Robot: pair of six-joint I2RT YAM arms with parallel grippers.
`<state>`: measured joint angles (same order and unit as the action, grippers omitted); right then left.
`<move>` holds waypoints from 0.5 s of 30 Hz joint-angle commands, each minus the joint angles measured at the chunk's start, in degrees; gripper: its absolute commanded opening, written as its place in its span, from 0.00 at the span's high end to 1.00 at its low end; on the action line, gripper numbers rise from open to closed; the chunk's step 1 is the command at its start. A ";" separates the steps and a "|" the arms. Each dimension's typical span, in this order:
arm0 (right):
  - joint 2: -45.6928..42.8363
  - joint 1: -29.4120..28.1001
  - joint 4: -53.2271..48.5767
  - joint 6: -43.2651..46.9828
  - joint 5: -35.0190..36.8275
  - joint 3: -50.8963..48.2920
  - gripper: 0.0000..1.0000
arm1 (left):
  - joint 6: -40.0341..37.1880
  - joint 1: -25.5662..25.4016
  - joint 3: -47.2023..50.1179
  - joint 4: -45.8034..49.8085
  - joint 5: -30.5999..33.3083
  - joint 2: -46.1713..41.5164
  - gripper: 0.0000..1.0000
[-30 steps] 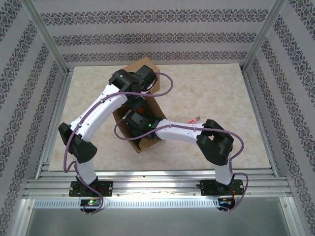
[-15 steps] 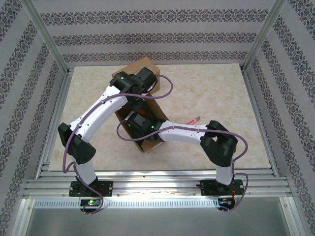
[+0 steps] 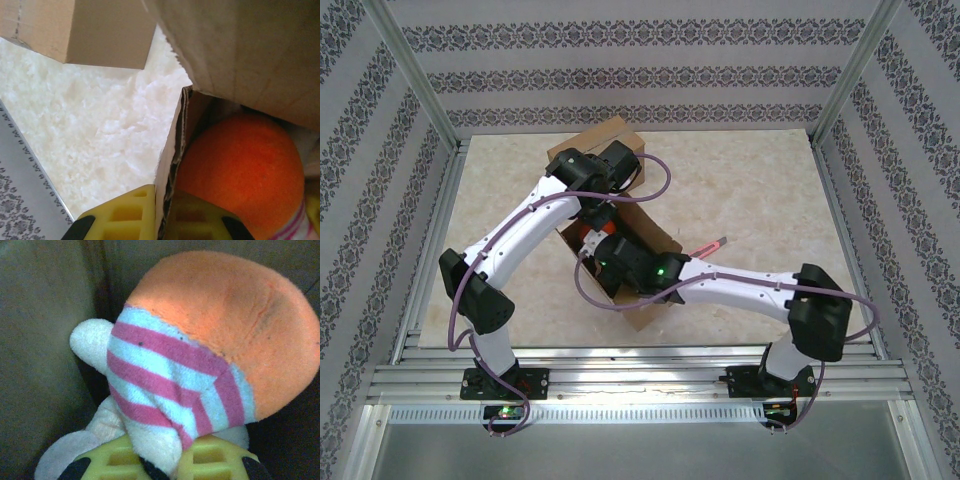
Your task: Unpack the express box
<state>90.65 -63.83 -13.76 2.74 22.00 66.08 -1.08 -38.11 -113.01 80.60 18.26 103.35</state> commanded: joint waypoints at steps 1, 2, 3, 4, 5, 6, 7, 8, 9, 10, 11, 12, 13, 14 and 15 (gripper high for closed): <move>-5.45 -1.44 3.22 0.28 -0.63 -2.82 1.00 | 1.41 1.80 0.95 0.51 4.01 -0.80 1.00; -6.58 -1.55 4.10 0.07 -0.85 -3.66 1.00 | 1.67 1.96 0.95 0.70 4.07 -0.72 1.00; -7.92 -1.64 5.12 -0.37 -1.05 -4.62 1.00 | 1.95 2.07 0.98 0.90 4.06 -0.63 1.00; -9.22 -1.64 6.08 -0.83 -1.33 -5.59 1.00 | 2.12 2.20 1.23 0.89 3.98 -0.46 1.00; -10.27 -1.66 7.07 -1.30 -1.43 -6.37 1.00 | 2.26 2.25 1.44 0.85 3.94 -0.43 1.00; -11.49 -1.72 8.04 -1.86 -1.68 -7.25 1.00 | 2.42 2.33 1.69 0.72 3.89 -0.33 1.00; -12.65 -1.74 8.95 -2.42 -1.94 -7.96 1.00 | 2.48 2.34 1.99 0.64 3.67 -0.34 1.00; -13.51 -1.82 9.62 -2.81 -2.11 -8.49 1.00 | 2.57 2.34 2.29 0.55 3.57 -0.33 1.00; -14.51 -1.88 10.46 -3.39 -2.09 -8.99 1.00 | 2.73 2.42 2.53 0.37 3.45 -0.26 1.00; -15.50 -1.99 11.28 -3.86 -2.22 -9.60 1.00 | 2.77 2.42 3.02 0.22 3.30 -0.25 1.00; -16.26 -2.20 12.06 -4.24 -2.24 -10.07 1.00 | 2.93 2.42 3.21 0.11 3.25 -0.25 1.00; -17.15 -2.48 13.03 -4.77 -2.07 -10.56 1.00 | 3.09 2.51 3.56 0.06 3.13 -0.26 1.00; -18.07 -2.59 13.97 -5.22 -1.96 -11.07 1.00 | 3.27 2.51 4.03 -0.11 2.99 -0.34 1.00; -18.82 -2.69 14.82 -5.78 -1.98 -11.47 1.00 | 3.43 2.60 4.39 -0.26 2.87 -0.34 1.00; -19.66 -2.73 15.84 -6.36 -2.17 -11.98 1.00 | 3.59 2.54 4.91 -0.51 2.77 -0.43 1.00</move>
<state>76.69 -64.79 -4.89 -0.51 20.67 54.50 1.98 -38.04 -110.24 81.23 10.72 102.89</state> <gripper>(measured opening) 0.093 0.057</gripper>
